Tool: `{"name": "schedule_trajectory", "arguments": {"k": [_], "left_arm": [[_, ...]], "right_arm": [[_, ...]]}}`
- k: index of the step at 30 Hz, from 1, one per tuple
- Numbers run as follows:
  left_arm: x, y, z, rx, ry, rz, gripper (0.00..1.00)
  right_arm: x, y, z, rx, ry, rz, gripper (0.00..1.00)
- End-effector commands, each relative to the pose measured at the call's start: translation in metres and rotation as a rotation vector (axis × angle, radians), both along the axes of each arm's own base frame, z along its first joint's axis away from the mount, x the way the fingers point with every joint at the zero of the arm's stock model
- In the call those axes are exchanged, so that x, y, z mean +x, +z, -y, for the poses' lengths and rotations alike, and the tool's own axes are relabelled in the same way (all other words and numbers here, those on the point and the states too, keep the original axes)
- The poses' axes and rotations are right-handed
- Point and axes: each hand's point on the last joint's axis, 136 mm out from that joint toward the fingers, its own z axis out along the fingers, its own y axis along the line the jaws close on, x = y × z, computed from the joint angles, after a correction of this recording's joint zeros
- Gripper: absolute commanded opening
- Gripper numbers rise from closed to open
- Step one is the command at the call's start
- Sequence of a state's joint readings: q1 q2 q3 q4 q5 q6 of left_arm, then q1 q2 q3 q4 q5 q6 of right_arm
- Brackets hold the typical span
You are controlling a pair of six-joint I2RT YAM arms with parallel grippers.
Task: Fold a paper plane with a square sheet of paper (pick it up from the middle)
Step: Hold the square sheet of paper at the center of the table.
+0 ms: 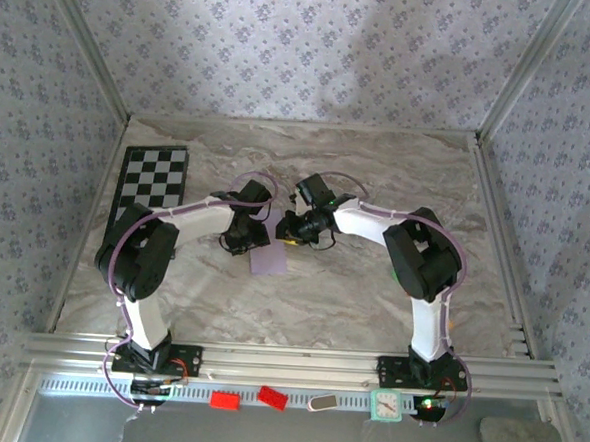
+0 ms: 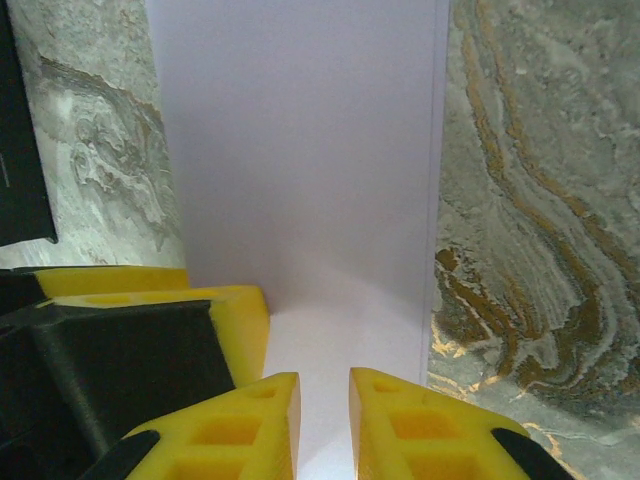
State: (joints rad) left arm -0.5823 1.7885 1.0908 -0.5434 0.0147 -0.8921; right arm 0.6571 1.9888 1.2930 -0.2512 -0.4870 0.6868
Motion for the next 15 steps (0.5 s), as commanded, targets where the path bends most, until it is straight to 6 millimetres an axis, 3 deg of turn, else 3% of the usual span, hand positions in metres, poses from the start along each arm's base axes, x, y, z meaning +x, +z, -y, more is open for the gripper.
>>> {"name": "schedule_trajectory", "arguments": {"k": [1,15], "left_arm": [[-0.018,-0.022,-0.006,0.032,0.0,-0.099,0.53],[-0.019,-0.023,-0.006,0.032,-0.003,-0.102,0.54]], "right_arm": [[-0.003,-0.005,-0.007,0.003,0.037,-0.006,0.22],[-0.006,-0.018,-0.008,-0.028,0.05,-0.028,0.22]]}}
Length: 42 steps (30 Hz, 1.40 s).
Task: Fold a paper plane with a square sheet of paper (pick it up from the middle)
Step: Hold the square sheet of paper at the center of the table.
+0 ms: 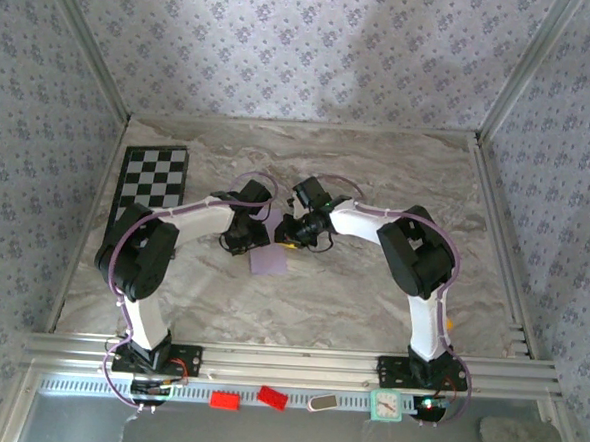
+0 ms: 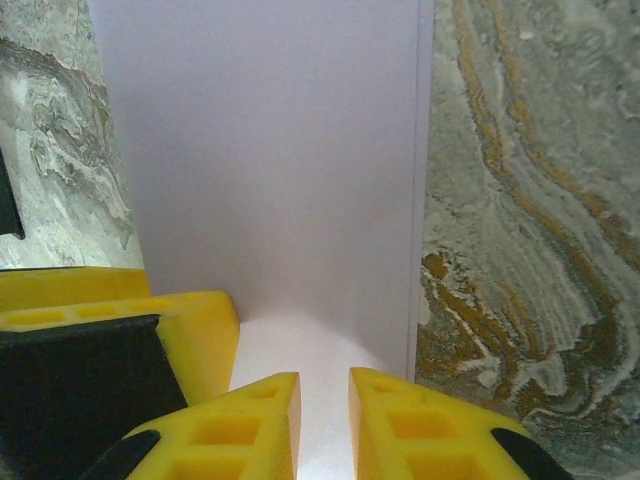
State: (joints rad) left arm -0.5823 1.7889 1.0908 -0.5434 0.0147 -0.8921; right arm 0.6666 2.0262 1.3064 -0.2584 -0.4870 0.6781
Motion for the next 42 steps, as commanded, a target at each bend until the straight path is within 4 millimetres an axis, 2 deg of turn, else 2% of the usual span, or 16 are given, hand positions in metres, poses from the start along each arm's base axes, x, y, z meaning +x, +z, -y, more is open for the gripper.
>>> {"name": "schedule_trajectory", "arguments": {"k": [1,10,17,20,25,29,32,35,42], "left_arm": [[-0.018,-0.023,-0.006,0.03,-0.002,-0.102,0.54],[-0.019,-0.023,-0.005,0.029,-0.007,-0.103,0.54],[-0.018,-0.02,-0.006,0.03,-0.006,-0.099,0.55],[-0.012,-0.004,-0.006,0.03,-0.013,-0.062,0.56],[0.003,0.047,-0.009,0.018,-0.011,0.065,0.58],[0.009,0.076,-0.001,-0.065,-0.015,0.143,0.57],[0.009,0.086,0.022,-0.199,-0.055,0.161,0.51],[0.009,0.083,0.044,-0.308,-0.099,0.139,0.41],[0.012,0.061,0.061,-0.349,-0.141,0.061,0.22]], "right_arm": [[-0.004,-0.006,-0.005,-0.011,0.036,-0.01,0.21],[-0.006,-0.016,-0.001,-0.043,0.039,-0.022,0.21],[-0.011,-0.029,0.01,-0.103,0.027,-0.044,0.21],[-0.016,-0.039,0.021,-0.165,0.015,-0.064,0.21],[-0.022,-0.045,0.036,-0.236,-0.002,-0.08,0.19],[-0.026,-0.046,0.042,-0.266,-0.006,-0.089,0.18],[-0.028,-0.046,0.045,-0.283,-0.007,-0.088,0.18],[-0.027,-0.046,0.045,-0.29,-0.007,-0.087,0.18],[-0.023,-0.046,0.043,-0.3,-0.01,-0.083,0.17]]}}
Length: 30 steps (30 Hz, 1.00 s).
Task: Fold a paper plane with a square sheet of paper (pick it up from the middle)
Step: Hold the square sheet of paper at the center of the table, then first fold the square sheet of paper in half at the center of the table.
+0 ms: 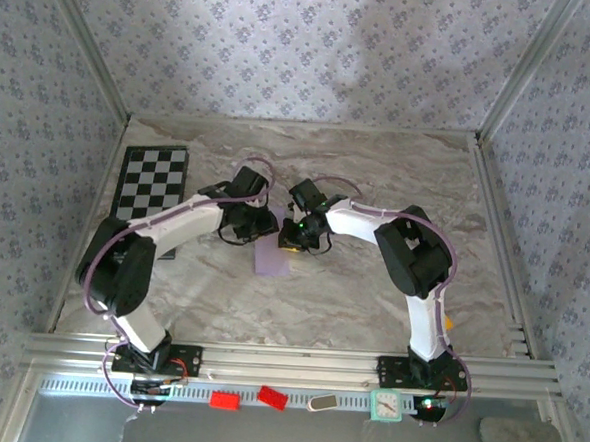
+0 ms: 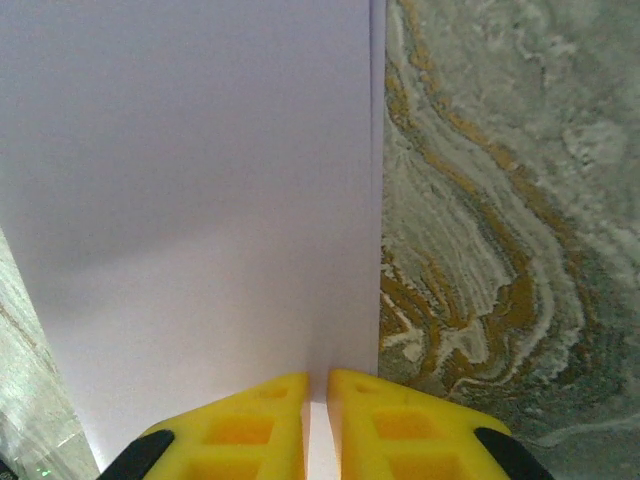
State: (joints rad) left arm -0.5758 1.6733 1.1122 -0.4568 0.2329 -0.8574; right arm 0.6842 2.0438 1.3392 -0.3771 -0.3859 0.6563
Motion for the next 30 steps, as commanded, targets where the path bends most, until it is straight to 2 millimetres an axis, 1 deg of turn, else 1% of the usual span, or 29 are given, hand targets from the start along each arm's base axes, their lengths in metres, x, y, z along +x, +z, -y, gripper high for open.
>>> {"name": "schedule_trajectory", "arguments": {"k": [1,5,11,15,28,29,30], "left_arm": [[0.005,-0.002,0.017,-0.064,-0.05,-0.031,0.2],[0.007,-0.017,0.014,-0.046,-0.037,-0.065,0.16],[0.006,-0.035,0.007,-0.025,-0.025,-0.101,0.13],[0.005,-0.042,0.004,-0.013,-0.028,-0.112,0.12],[-0.002,-0.064,-0.017,0.031,-0.025,-0.152,0.11],[-0.001,-0.064,-0.018,0.033,-0.025,-0.151,0.11],[-0.001,-0.065,-0.019,0.034,-0.027,-0.152,0.11]], "right_arm": [[-0.017,-0.031,0.029,-0.165,-0.005,-0.074,0.17],[-0.017,-0.033,0.029,-0.177,-0.003,-0.079,0.16],[-0.019,-0.038,0.031,-0.197,-0.003,-0.092,0.16],[-0.02,-0.039,0.032,-0.209,-0.002,-0.103,0.16],[-0.025,-0.047,0.039,-0.258,-0.003,-0.127,0.16],[-0.029,-0.048,0.043,-0.276,-0.002,-0.145,0.16],[-0.029,-0.049,0.044,-0.281,-0.004,-0.147,0.16]]}}
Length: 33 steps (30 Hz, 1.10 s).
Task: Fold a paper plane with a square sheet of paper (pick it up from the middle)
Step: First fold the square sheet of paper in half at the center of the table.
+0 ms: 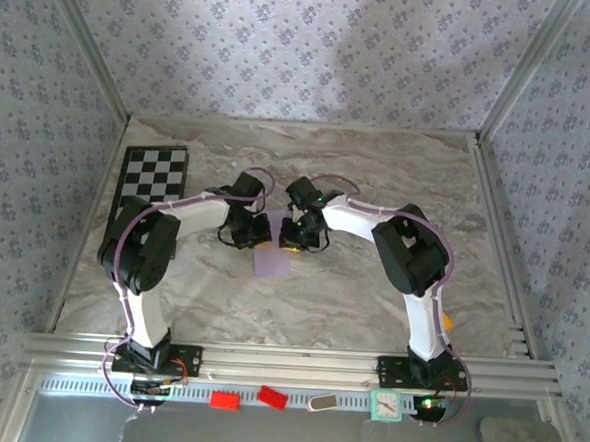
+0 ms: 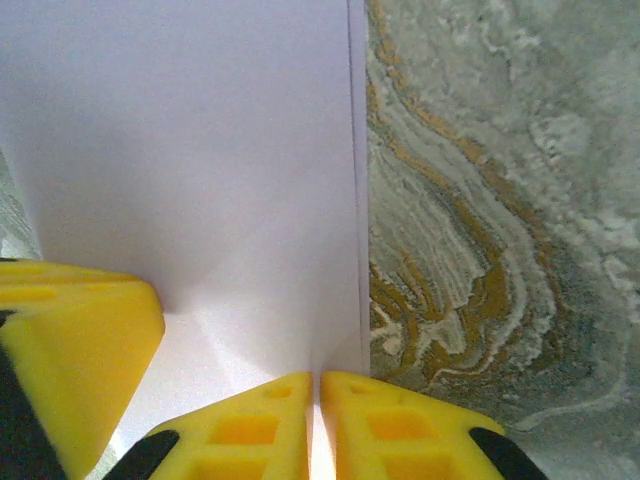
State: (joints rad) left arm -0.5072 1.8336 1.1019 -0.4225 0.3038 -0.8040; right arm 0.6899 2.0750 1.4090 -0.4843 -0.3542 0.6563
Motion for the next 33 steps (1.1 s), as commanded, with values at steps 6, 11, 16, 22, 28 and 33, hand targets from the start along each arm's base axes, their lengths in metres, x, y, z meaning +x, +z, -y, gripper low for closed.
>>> {"name": "schedule_trajectory", "arguments": {"k": [6,11,16,22,28,33], "left_arm": [[-0.008,-0.013,-0.011,0.026,-0.037,-0.034,0.11],[-0.01,-0.016,-0.021,0.037,-0.06,-0.042,0.11],[-0.011,-0.018,-0.032,0.036,-0.091,-0.045,0.12],[-0.008,-0.012,-0.048,0.021,-0.104,-0.05,0.12],[0.0,0.005,-0.06,0.018,-0.092,-0.016,0.12],[0.011,0.045,-0.035,-0.162,-0.071,0.084,0.12]], "right_arm": [[-0.031,-0.049,0.045,-0.236,0.001,-0.13,0.16],[-0.036,-0.054,0.051,-0.253,0.035,-0.14,0.16],[-0.04,-0.057,0.056,-0.267,0.045,-0.151,0.16],[-0.041,-0.058,0.06,-0.278,0.057,-0.162,0.16],[-0.041,-0.058,0.061,-0.281,0.058,-0.161,0.15],[-0.039,-0.058,0.061,-0.278,0.063,-0.157,0.15]]}}
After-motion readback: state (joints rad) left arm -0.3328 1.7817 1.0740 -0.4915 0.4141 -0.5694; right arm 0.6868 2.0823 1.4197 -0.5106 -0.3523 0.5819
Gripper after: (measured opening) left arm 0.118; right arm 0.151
